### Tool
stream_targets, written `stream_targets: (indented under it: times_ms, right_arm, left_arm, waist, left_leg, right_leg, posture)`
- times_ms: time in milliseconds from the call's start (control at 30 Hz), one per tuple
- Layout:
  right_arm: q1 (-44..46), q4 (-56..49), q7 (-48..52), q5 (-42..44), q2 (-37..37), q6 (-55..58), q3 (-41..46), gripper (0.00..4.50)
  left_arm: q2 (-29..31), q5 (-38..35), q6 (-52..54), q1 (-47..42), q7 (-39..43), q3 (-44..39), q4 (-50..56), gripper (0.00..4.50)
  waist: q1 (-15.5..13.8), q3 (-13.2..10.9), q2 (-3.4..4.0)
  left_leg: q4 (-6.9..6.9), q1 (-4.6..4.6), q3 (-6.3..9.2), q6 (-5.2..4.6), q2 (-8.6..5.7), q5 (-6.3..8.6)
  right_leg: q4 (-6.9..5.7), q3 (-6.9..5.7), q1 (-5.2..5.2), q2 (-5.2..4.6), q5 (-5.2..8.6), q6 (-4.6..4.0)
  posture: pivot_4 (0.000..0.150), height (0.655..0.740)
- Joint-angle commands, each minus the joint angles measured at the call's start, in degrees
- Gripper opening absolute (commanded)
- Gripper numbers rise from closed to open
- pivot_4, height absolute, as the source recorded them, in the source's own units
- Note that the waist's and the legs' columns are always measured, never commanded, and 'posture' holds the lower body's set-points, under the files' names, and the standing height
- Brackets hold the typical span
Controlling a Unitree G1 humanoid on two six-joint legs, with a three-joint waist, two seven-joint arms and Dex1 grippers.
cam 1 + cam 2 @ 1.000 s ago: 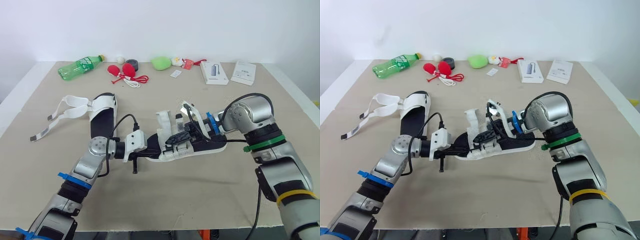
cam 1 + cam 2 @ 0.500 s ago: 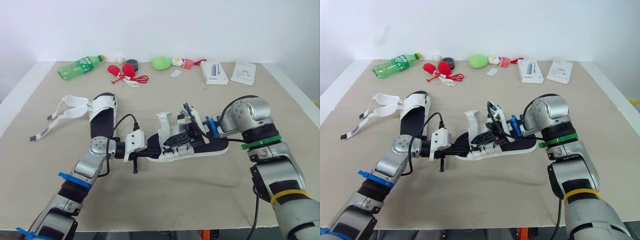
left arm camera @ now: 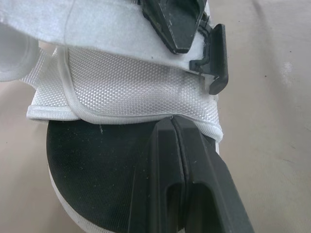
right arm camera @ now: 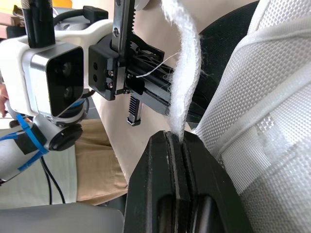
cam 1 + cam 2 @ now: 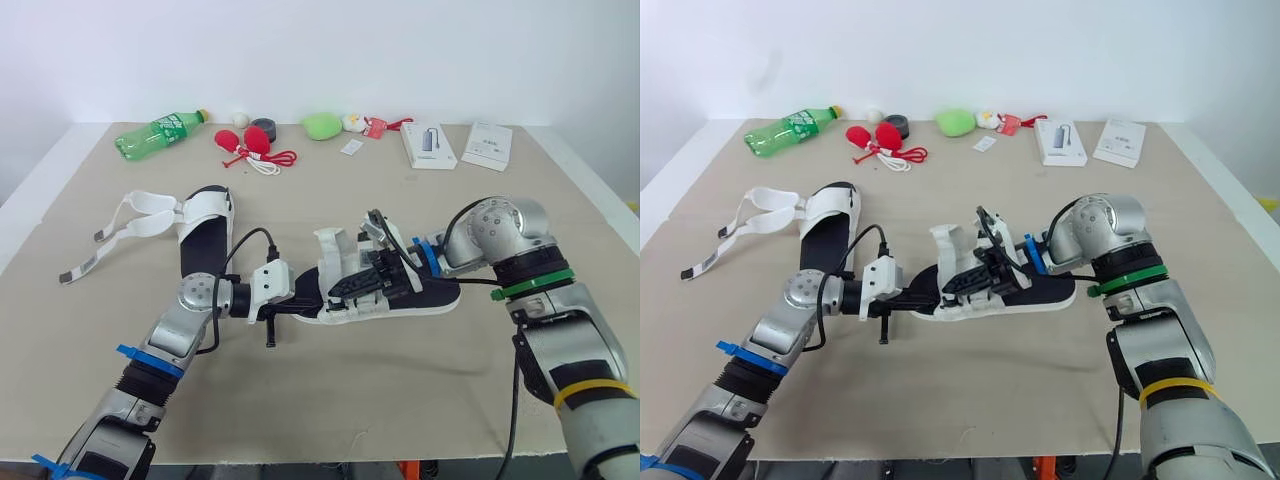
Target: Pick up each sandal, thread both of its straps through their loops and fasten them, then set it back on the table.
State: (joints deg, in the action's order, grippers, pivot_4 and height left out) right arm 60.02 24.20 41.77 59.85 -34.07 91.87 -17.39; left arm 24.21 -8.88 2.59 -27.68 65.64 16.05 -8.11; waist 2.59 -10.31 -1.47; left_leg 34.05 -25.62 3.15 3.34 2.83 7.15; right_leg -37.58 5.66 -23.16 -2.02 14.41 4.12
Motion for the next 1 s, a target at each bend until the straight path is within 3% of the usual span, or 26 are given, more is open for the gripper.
stream_targets:
  times_ms: [33,367,500,667,1000]
  right_arm:
    - [-1.3,-5.2,-0.8,0.3,-0.9,0.6,0.5,0.02]
    - [-4.9,-21.5,6.3,-6.2,-4.0,-6.7,-1.3,0.02]
    - [-5.5,-27.4,12.3,-9.4,-7.5,-11.8,-4.9,1.31]
    - [-4.7,-28.1,15.5,-11.2,-7.6,-13.9,-3.6,3.56]
    - [2.3,-13.2,13.7,-18.3,-0.3,-16.1,-0.6,3.56]
  left_arm:
    - [0.3,1.7,0.7,0.8,0.3,2.1,-0.8,0.0]
    - [0.4,1.8,0.6,0.7,0.2,2.1,-1.3,0.0]
    - [0.4,1.8,0.5,0.7,0.1,2.1,-1.4,0.0]
    - [0.6,1.8,0.1,0.5,0.1,1.8,-2.2,0.0]
    - [1.6,2.5,-1.6,-0.1,0.3,1.6,-4.0,0.0]
  waist:
    - [0.0,0.0,0.0]
    - [0.0,0.0,0.0]
    - [0.0,0.0,0.0]
    - [0.0,0.0,0.0]
    - [0.2,0.0,0.01]
  left_leg:
    - [0.0,0.0,0.0,-0.01,0.0,0.01]
    - [-0.05,-0.04,0.01,-0.08,0.0,0.07]
    - [-0.05,-0.05,0.01,-0.07,0.0,0.08]
    - [-0.04,-0.04,0.01,-0.06,0.0,0.08]
    - [0.01,-0.01,0.0,-0.07,0.03,0.07]
  right_leg:
    - [0.0,0.0,0.0,0.0,0.01,0.01]
    - [0.0,-0.04,-0.05,0.0,0.05,0.1]
    - [0.0,-0.03,-0.07,-0.01,0.08,0.08]
    - [0.0,-0.03,-0.08,0.0,0.11,-0.04]
    - [0.0,-0.03,-0.1,0.02,-0.04,-0.1]
  posture:
    - [0.15,0.74]
    - [0.15,0.74]
    - [0.15,0.74]
    - [0.15,0.74]
    - [0.15,0.74]
